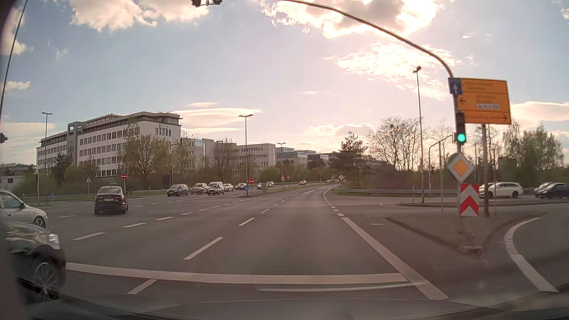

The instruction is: Follow the waypoints while adhering to traffic rules and regulations

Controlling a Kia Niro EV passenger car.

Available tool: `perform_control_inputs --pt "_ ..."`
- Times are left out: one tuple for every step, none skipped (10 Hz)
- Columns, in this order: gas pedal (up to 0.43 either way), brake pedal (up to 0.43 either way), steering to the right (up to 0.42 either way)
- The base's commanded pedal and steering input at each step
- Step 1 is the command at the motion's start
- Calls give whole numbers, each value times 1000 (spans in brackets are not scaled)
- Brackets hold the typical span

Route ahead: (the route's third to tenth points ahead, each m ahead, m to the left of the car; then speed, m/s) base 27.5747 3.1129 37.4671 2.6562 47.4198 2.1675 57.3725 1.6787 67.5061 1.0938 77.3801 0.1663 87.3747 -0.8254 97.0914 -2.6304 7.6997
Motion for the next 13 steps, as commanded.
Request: perform_control_inputs --pt "157 0 -2" --pt "169 0 -2" --pt "169 0 -2" --pt "169 0 -2" --pt "177 0 -2" --pt "189 0 -2" --pt "189 0 -2" --pt "220 0 -2" --pt "220 0 -2" --pt "220 0 -2" --pt "220 0 -2" --pt "220 0 -2" --pt "220 0 -2"
